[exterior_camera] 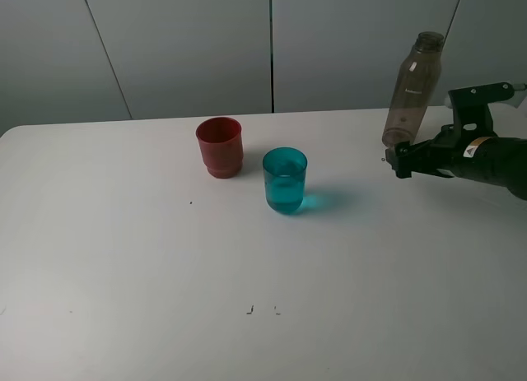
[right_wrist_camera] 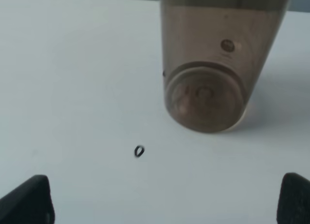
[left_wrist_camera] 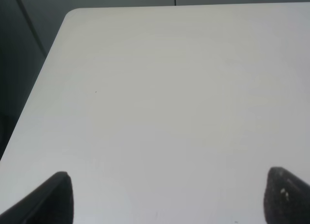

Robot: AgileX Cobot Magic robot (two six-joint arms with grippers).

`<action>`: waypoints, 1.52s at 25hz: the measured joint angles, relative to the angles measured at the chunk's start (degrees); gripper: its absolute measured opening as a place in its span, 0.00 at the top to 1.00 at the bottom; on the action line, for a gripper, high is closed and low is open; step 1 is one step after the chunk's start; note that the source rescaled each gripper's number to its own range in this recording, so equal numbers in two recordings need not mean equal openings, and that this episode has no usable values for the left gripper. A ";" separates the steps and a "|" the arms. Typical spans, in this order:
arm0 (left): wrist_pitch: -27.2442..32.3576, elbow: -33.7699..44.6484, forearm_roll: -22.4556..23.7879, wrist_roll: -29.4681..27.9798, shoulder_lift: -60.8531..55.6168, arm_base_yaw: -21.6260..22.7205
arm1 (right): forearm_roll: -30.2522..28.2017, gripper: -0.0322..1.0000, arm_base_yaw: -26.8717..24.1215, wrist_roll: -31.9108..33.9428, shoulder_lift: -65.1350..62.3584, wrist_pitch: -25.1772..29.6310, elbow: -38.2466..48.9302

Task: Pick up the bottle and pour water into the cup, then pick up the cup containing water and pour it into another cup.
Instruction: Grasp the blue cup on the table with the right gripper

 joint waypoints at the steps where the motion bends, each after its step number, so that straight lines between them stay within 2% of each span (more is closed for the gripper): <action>1: 0.00 0.00 0.00 0.00 0.00 0.00 | -2.35 0.00 0.08 0.00 -1.95 2.16 1.01; 6: 0.00 0.00 0.00 0.00 0.00 0.00 | -15.76 0.00 3.03 4.93 -9.51 16.82 3.24; 9: 0.00 0.00 0.00 0.00 0.00 0.00 | -18.57 0.00 6.15 6.38 -11.58 24.29 3.58; 11: 0.00 0.00 0.00 0.00 0.00 0.00 | -18.67 0.00 7.66 6.91 -12.10 25.05 4.44; 18: 0.00 0.00 0.00 0.00 0.00 0.00 | -19.58 0.00 10.96 7.40 -12.46 20.79 6.80; 22: 0.00 0.00 0.00 0.00 0.00 0.00 | -20.70 0.00 11.14 9.62 -12.55 14.32 7.11; 29: 0.00 0.00 0.00 0.00 0.00 0.00 | -29.69 0.00 11.23 15.97 -12.55 7.68 7.20; 33: 0.00 0.00 0.00 0.00 0.00 0.00 | -32.76 0.00 11.23 15.88 -12.55 1.66 7.20; 38: 0.00 0.00 0.00 0.00 0.00 0.00 | -33.55 0.00 11.23 11.19 -10.05 -9.45 7.20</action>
